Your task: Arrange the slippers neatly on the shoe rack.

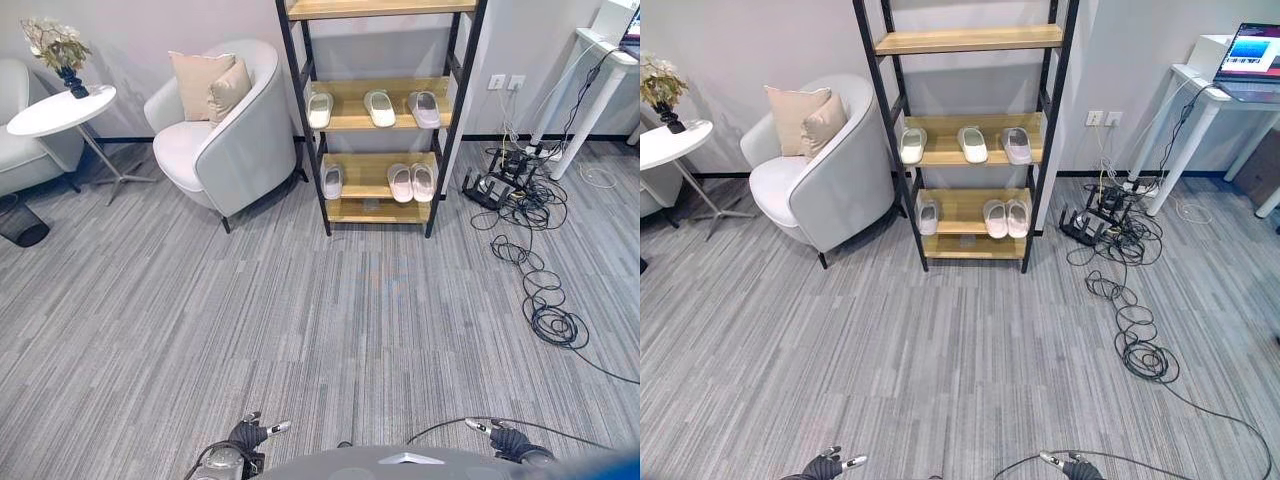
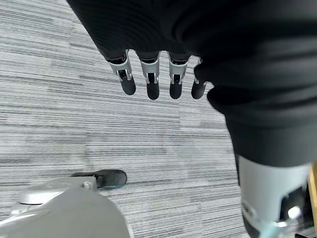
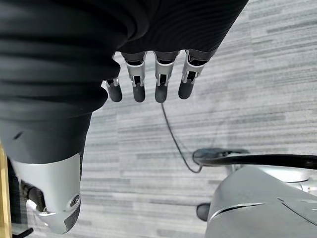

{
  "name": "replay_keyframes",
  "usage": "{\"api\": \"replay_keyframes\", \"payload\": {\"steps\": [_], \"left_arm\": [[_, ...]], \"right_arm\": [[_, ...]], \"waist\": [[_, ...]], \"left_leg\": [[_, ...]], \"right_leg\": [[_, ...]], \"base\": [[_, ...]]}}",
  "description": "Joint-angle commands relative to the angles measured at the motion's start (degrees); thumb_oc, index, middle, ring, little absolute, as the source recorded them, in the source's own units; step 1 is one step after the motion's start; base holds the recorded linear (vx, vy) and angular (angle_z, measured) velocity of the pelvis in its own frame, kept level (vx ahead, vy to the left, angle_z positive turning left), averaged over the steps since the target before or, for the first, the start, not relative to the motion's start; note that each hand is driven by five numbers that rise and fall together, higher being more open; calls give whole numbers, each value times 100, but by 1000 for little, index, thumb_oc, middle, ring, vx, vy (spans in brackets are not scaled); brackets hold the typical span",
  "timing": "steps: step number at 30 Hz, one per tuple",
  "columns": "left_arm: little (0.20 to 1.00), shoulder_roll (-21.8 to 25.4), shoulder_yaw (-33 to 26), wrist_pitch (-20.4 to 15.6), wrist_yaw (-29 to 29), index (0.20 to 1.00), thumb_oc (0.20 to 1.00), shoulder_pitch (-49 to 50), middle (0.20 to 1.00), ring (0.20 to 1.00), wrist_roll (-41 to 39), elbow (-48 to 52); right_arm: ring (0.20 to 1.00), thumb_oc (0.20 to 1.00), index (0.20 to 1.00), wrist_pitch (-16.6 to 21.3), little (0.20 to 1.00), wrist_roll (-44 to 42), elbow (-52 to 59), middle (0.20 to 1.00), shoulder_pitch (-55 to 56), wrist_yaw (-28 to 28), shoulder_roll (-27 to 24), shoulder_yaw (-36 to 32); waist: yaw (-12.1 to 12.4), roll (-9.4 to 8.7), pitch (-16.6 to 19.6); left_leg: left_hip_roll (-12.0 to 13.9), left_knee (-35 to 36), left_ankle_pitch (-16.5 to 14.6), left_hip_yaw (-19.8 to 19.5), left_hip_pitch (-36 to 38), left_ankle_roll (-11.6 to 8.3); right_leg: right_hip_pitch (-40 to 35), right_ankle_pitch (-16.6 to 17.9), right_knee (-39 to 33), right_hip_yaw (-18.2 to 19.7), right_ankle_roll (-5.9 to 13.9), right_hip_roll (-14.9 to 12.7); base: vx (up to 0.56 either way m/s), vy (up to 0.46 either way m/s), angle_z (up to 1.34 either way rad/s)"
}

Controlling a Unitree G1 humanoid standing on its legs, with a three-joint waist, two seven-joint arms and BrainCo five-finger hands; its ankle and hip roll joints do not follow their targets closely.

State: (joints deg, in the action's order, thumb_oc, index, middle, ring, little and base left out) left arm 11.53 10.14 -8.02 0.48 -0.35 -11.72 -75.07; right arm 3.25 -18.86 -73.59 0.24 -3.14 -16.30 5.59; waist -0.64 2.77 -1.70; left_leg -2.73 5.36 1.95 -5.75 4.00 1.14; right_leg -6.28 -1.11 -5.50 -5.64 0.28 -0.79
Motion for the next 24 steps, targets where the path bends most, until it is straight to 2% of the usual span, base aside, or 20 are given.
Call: {"api": "replay_keyframes", "payload": {"steps": [1,8,9,10,12,13,14,16,17,18,19,23,24], "left_arm": [[1000,-12,-96,-114,116,1000,1000,-429,1000,1000,180,-450],[1000,-35,77,-117,89,1000,1000,-511,1000,1000,211,-369],[1000,-32,110,-110,83,1000,1000,-521,1000,1000,235,-364],[1000,-24,224,-100,66,1000,1000,-538,1000,1000,372,-347],[1000,-15,235,-91,69,1000,1000,-523,1000,1000,427,-352],[1000,17,294,-48,103,1000,1000,-515,1000,1000,633,-366],[1000,46,322,-33,113,1000,1000,-499,1000,1000,739,-399],[1000,69,370,-8,97,1000,1000,-472,1000,1000,876,-424],[1000,84,397,-2,95,1000,1000,-452,1000,1000,944,-427],[1000,102,475,-13,74,1000,1000,-454,1000,1000,1053,-397],[1000,121,515,-22,73,1000,1000,-472,1000,1000,1087,-368],[1000,177,627,-73,119,1000,1000,-615,1000,1000,1141,-190],[1000,182,674,-104,114,1000,1000,-660,1000,1000,1155,-139]], "right_arm": [[1000,1000,1000,107,1000,64,-187,1000,-183,79,84,38],[1000,1000,1000,66,1000,137,-159,1000,-217,60,204,111],[1000,1000,1000,57,1000,164,-155,1000,-218,60,211,132],[1000,1000,1000,41,1000,315,-116,1000,-229,97,228,179],[1000,1000,1000,28,1000,339,-112,1000,-220,105,230,177],[1000,1000,1000,-4,1000,432,-22,1000,-261,146,221,164],[1000,1000,1000,18,1000,415,42,1000,-285,180,207,158],[1000,1000,1000,29,1000,451,66,1000,-252,182,211,157],[1000,1000,1000,27,1000,474,82,1000,-248,175,215,178],[1000,1000,1000,34,1000,555,106,1000,-221,172,238,226],[1000,1000,1000,27,1000,571,108,1000,-193,163,243,232],[1000,1000,1000,42,1000,516,91,1000,-76,139,226,224],[1000,1000,1000,43,1000,454,55,1000,-21,136,215,213]], "waist": [[28,-240,34],[6,-368,-102],[9,-399,-139],[10,-513,-297],[20,-532,-314],[7,-518,-525],[-33,-471,-643],[-63,-427,-721],[-93,-422,-742],[-165,-419,-743],[-218,-412,-736],[-432,-376,-699],[-455,-384,-650]], "left_leg": [[152,-36,-389,-74,56,-241],[101,-37,-362,-83,-52,-197],[79,-127,-400,-81,-95,-179],[-30,-708,-627,-52,-407,-92],[-57,-822,-686,-36,-481,-52],[-69,-972,-799,89,-547,106],[-18,-898,-834,203,-442,156],[20,-866,-907,288,-243,159],[38,-823,-967,319,-85,147],[55,-764,-1059,365,118,117],[59,-728,-1096,362,212,89],[55,-667,-1193,259,503,25],[28,-714,-1224,195,554,-12]], "right_leg": [[128,32,50,13,653,-545],[184,138,50,-30,689,-658],[179,161,50,-20,691,-686],[305,172,286,56,718,-817],[409,153,450,101,726,-847],[1042,229,1571,158,817,-926],[1345,416,2184,-52,848,-1048],[1529,443,2571,-421,810,-1177],[1562,442,2563,-562,786,-1196],[1633,371,2278,-841,762,-1175],[1674,312,2077,-949,738,-1101],[1940,349,1697,-875,747,-712],[1751,323,1416,-783,728,-624]], "base": [[0,0,0],[-3,62,4],[-31,117,8],[-32,118,4],[-32,154,-3],[6,266,-20],[43,280,-54],[165,134,-70],[281,49,-26],[290,12,-4],[281,-12,-10],[229,-46,-8],[278,-133,26]]}}
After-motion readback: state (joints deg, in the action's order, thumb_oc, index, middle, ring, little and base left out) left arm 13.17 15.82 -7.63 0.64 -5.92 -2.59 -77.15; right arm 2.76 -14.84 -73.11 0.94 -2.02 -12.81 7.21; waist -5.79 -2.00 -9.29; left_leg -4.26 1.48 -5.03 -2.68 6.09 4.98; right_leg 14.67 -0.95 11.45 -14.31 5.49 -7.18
